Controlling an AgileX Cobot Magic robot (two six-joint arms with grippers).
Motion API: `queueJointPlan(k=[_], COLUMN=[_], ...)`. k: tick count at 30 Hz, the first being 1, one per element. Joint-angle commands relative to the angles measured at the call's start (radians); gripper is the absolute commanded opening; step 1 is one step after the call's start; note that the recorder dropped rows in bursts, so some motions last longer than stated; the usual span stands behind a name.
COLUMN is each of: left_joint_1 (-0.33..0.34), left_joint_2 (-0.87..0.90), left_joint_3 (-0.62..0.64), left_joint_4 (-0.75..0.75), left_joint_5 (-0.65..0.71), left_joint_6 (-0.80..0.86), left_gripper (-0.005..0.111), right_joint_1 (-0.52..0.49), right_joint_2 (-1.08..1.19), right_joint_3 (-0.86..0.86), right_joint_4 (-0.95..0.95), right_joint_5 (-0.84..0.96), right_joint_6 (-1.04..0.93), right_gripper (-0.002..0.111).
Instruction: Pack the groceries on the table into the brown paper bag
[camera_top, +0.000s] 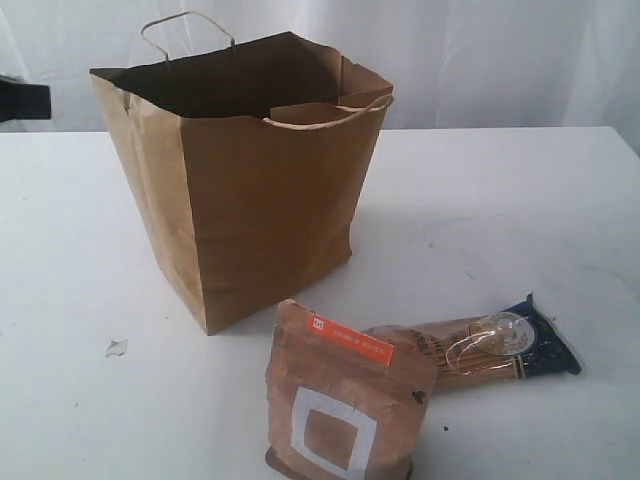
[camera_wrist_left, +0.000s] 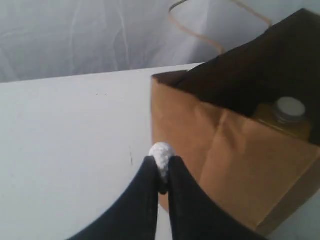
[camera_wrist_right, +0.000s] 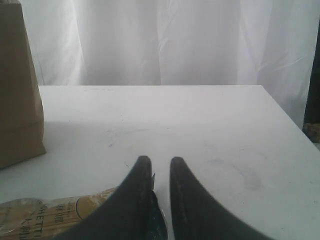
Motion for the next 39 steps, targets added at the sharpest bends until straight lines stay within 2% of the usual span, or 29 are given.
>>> queueJointPlan(k=[1,12,15,19,22,29,36,39], left_joint_1=[-0.067,-0.158,-0.171,-0.186,-0.186,-0.186,-0.186,-0.186], left_joint_2=[0.073,0.35,0.4,0.425,0.428,0.363,0.148,0.036], left_joint_3=[-0.086,-0.315,-0.342,-0.35,-0.35,-0.35,-0.286,-0.214], left_joint_4=[-0.006,-0.006,-0.015,-0.031,-0.031,-0.031,-0.041,-0.074], left_joint_5=[-0.001,-0.007,-0.014,-0.025,-0.032,-0.02,0.112,0.141], left_joint_6=[0.05,0.109,0.109,0.107,0.107,0.107,0.107,0.112], left_gripper=[0.0,0.002,0.02,0.057,0.069,0.068,0.068,0.058], right_joint_1=[-0.003,-0.003,-0.003,-0.003,-0.003,-0.003,-0.003,-0.003], right_joint_2=[-0.005,-0.005,-0.005,-0.005,-0.005,-0.005,-0.005,-0.005], right_joint_3=[0.004,0.004,0.004,0.004,0.004,0.004,0.004,0.004], right_joint_4=[0.002,0.002,0.002,0.002,0.002,0.002,0.002,0.002], right_joint_5=[-0.014,-0.014,-0.014,-0.014,-0.014,-0.014,-0.014,-0.014], right_joint_6=[-0.004,-0.004,-0.004,-0.004,-0.004,-0.004,-0.004,-0.004], right_gripper=[0.014,0.014,0.014,0.014,0.014,0.014,0.014,0.014])
